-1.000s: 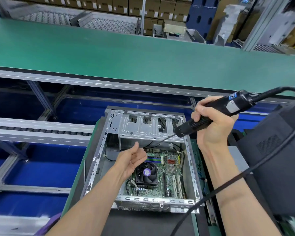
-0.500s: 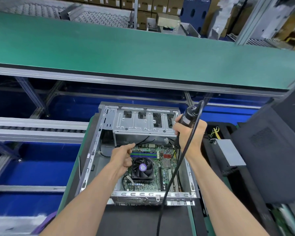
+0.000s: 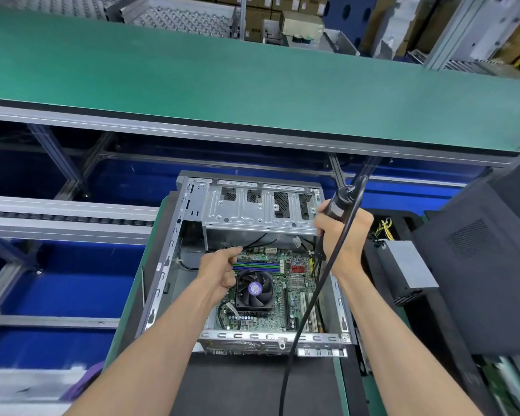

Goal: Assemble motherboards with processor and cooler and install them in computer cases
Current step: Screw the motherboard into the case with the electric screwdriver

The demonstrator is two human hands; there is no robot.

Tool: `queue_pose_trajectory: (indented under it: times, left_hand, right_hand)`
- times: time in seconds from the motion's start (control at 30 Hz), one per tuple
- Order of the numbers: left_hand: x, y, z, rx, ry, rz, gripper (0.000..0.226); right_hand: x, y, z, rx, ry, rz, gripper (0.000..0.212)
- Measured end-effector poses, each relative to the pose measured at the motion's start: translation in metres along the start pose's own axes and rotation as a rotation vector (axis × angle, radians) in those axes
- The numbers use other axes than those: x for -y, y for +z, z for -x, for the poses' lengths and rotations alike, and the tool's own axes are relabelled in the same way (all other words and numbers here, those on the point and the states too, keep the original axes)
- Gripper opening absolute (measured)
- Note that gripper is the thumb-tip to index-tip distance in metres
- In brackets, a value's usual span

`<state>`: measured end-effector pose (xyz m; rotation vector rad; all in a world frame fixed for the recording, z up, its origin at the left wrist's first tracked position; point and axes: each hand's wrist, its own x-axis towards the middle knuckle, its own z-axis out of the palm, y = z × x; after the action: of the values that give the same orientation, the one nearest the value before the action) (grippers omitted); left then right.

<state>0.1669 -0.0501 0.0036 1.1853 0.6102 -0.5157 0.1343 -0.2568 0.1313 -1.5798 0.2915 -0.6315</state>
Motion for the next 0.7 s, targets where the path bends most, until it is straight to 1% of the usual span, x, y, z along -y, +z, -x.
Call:
queue_pose_trajectory:
  times: [0.1,0.23,0.4,0.6,0.63,0.7]
  left_hand:
    - [0.0008,0.0003,-0.0015,-0.005,0.002,0.003,0.032]
    - [0.0011,0.0010,-0.0025,-0.001,0.000,-0.002,0.033]
    - [0.0007,0.0013,-0.0018,0.004,-0.004,-0.011,0.033]
    - [-0.0009,0.0019,0.0006,0.008,-0.009,-0.012,0.033]
    - [-0.0012,0.0020,0.0011,0.008,-0.008,-0.009,0.033]
    - [-0.0019,0.0020,0.0022,0.009,-0.004,0.000,0.034]
  right_hand:
    - [0.0012,0.0003,0.0009,-0.001,-0.011,-0.010,0.020]
    - [0.0010,0.0010,-0.0002,0.001,-0.026,-0.009,0.018]
    - [-0.0024,0.0042,-0.0006,0.012,-0.011,-0.016,0.028]
    - [-0.0051,0.0071,0.0002,0.035,0.000,0.001,0.027]
    - [-0.0056,0.0070,0.0006,0.063,-0.004,0.010,0.028]
    - [-0.0052,0.0057,0.0020,0.192,-0.028,0.012,0.030]
